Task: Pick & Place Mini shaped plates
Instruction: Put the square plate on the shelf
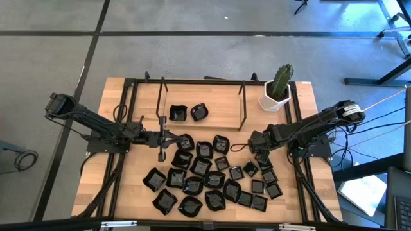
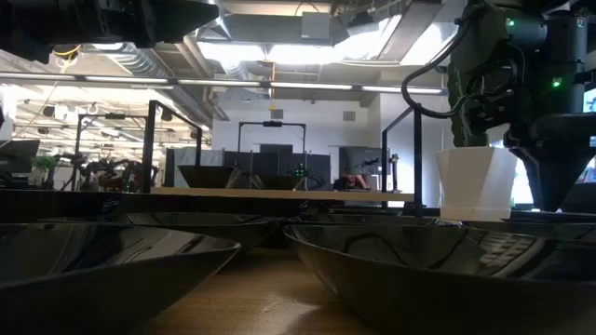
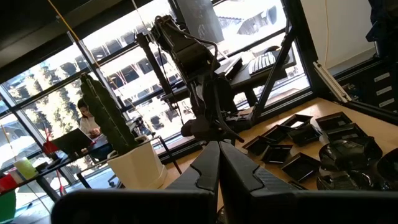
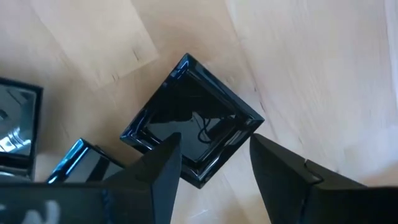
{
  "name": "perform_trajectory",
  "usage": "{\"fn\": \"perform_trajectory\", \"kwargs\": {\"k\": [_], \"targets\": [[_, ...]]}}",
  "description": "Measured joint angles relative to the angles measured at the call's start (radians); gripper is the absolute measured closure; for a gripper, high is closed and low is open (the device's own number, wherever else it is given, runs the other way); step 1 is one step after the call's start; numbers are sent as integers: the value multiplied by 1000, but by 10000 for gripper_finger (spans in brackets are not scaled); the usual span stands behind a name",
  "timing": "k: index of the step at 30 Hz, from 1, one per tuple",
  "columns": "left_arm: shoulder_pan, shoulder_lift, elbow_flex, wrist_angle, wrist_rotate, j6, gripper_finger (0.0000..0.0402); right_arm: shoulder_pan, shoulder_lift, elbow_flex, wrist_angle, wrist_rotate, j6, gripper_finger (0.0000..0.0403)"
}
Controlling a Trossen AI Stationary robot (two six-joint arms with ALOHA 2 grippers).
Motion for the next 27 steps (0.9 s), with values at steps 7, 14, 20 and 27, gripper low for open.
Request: {"fn": "perform_trajectory", "kwargs": {"k": [7,14,20,27], "targets": [[0,0,0,0,0,-2,396,0,0,0,1,1,56,213],[0,0,0,0,0,-2,399,0,0,0,1,105,-8,213],[0,0,0,0,0,-25,394,0,0,0,-6,69,100,213],[0,0,0,0,0,-25,397,7,0,0,-7,36,150,213]]}}
